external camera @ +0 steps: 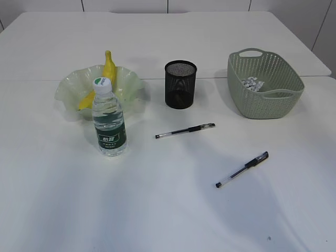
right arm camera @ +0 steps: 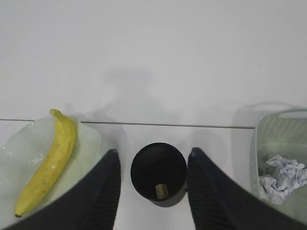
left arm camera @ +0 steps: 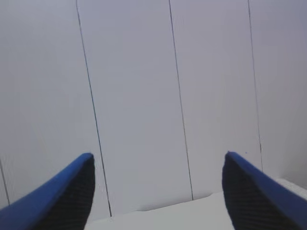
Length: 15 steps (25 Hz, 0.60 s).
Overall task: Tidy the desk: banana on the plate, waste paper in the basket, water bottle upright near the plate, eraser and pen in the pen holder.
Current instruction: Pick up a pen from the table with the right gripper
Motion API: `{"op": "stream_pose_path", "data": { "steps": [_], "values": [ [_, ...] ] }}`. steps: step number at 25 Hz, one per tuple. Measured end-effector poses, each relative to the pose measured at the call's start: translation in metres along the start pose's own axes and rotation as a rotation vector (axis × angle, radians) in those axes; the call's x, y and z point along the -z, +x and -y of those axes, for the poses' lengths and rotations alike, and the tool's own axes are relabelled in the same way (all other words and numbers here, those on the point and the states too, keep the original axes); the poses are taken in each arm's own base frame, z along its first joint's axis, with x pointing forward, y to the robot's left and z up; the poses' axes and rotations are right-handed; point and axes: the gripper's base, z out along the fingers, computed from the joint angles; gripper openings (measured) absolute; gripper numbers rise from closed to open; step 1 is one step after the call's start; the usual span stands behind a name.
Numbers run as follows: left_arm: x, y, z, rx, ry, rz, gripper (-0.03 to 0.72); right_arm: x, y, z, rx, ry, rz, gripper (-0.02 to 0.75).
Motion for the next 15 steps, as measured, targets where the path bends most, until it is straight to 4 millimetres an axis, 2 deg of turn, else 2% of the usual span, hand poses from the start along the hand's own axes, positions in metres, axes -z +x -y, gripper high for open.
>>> {"op": "stream_pose_path", "data": {
  "steps": [7,15],
  "values": [
    [0.000,0.004,-0.002,-0.179,-0.018,-0.040,0.589,0.035,-0.013,0.001,0.076,-0.014,0.062,0.337],
    [0.003,0.002,-0.005,-0.294,-0.053,-0.056,0.589,0.077,-0.024,0.002,0.091,-0.053,0.131,0.337]
  ]
}}
